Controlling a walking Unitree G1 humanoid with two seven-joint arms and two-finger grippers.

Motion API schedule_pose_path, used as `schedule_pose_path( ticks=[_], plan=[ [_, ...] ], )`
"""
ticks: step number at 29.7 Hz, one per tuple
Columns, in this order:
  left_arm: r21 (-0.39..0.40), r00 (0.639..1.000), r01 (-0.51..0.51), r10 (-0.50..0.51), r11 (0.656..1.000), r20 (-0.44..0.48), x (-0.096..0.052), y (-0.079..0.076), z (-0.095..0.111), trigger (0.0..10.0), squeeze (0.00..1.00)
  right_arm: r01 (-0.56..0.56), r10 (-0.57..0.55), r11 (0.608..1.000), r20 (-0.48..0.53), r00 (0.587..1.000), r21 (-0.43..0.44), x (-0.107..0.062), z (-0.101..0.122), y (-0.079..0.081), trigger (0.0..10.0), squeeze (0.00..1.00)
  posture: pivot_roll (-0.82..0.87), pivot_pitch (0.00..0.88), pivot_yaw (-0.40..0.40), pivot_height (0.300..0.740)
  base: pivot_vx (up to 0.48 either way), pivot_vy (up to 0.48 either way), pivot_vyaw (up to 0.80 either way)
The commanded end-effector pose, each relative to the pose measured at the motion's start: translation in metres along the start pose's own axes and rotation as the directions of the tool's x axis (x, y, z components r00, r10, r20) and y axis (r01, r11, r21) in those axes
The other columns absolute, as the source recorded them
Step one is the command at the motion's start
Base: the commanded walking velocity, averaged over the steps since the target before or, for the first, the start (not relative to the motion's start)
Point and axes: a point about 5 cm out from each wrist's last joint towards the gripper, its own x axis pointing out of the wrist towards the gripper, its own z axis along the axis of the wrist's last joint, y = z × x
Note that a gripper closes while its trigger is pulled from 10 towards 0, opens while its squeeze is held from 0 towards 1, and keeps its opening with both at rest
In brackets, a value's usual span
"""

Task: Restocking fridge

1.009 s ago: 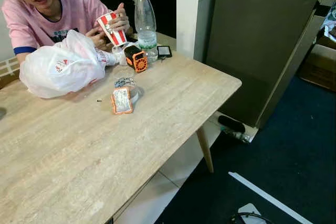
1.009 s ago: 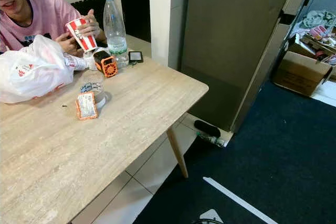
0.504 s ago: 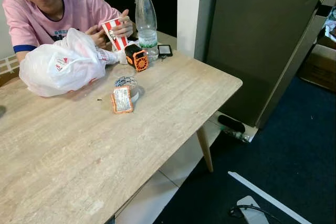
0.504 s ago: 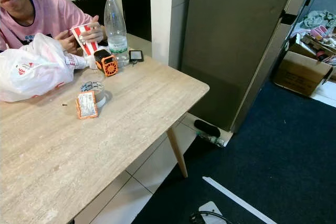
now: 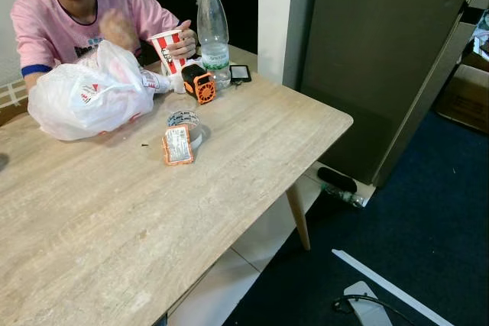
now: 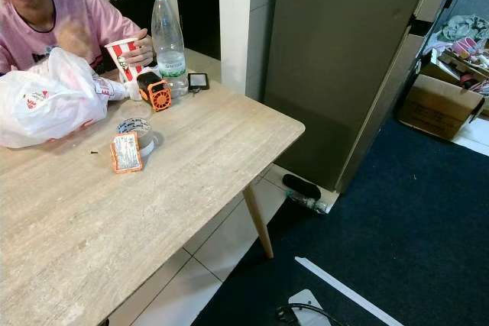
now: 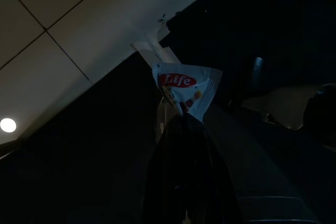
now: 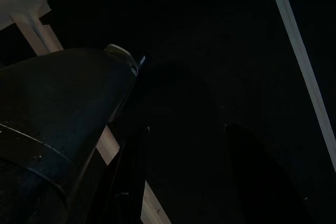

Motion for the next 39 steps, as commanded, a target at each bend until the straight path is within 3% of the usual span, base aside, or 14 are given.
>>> schedule_pose_path(
  ticks=[1, 23, 39],
  plan=[
    [0.013, 1.000, -0.010, 0.010, 1.000, -0.022, -0.0012, 0.0047, -0.0055, 10.0, 0.00, -0.005, 0.005, 1.000, -0.002, 1.000, 0.005, 0.0002, -0.0008, 0.0014, 10.0, 0.00, -0.03, 0.000, 0.004, 0.740, 0.000, 0.000, 0.00],
    [0.009, 0.999, -0.003, 0.004, 1.000, -0.038, -0.0022, 0.0061, -0.0124, 10.0, 0.00, -0.019, 0.019, 1.000, -0.001, 1.000, -0.005, 0.0007, 0.0016, 0.0038, 10.0, 0.00, -0.03, 0.000, 0.005, 0.740, 0.000, 0.000, 0.00],
    [0.001, 0.999, 0.006, -0.006, 1.000, -0.044, -0.0024, 0.0058, -0.0144, 10.0, 0.00, -0.016, 0.016, 1.000, -0.005, 1.000, -0.004, 0.0005, -0.0006, 0.0031, 10.0, 0.00, -0.03, 0.000, 0.004, 0.740, 0.000, -0.290, 0.00]
  ],
)
